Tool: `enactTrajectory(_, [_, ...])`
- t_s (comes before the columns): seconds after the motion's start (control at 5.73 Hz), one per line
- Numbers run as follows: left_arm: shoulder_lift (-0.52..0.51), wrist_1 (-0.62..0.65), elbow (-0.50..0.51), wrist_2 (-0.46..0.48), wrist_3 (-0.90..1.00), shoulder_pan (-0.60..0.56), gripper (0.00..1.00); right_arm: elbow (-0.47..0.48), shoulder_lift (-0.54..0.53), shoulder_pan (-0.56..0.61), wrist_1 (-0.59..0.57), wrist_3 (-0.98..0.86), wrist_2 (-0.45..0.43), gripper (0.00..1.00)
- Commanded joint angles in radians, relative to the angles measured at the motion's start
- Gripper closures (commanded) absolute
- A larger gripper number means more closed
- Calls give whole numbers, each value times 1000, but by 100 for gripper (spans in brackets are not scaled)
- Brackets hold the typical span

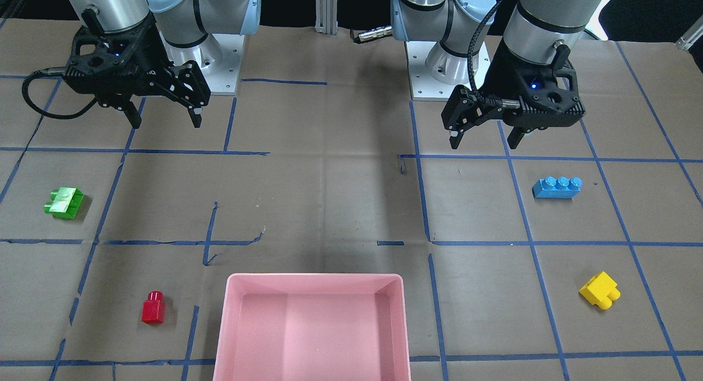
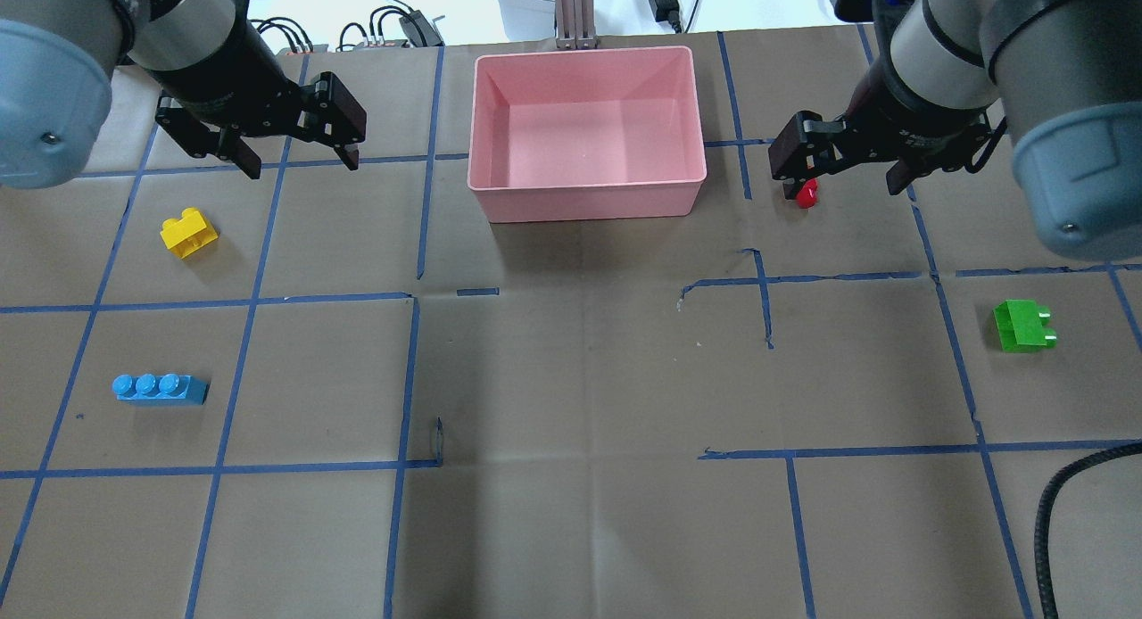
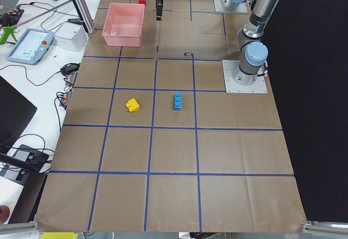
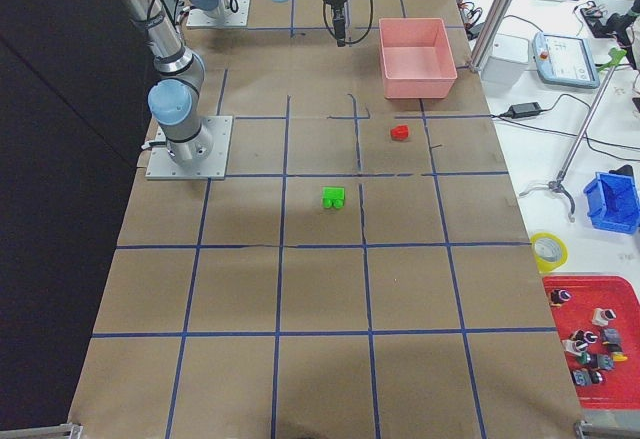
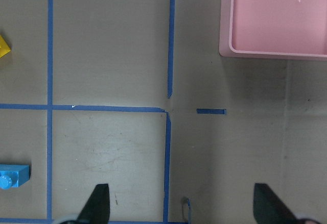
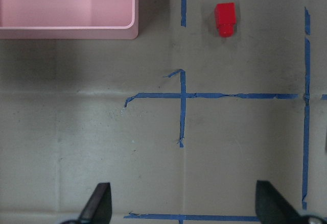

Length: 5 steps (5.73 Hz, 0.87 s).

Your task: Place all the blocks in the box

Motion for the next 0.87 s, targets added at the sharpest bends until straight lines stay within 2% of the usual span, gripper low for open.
enactTrajectory(0.0, [0,2,2,0,-1,-1,1,-51,74,0,-1,2,0,0])
enactTrajectory(0.7, [3,2,-1,0,5,3,1,-52,81,0,2,2,1,0])
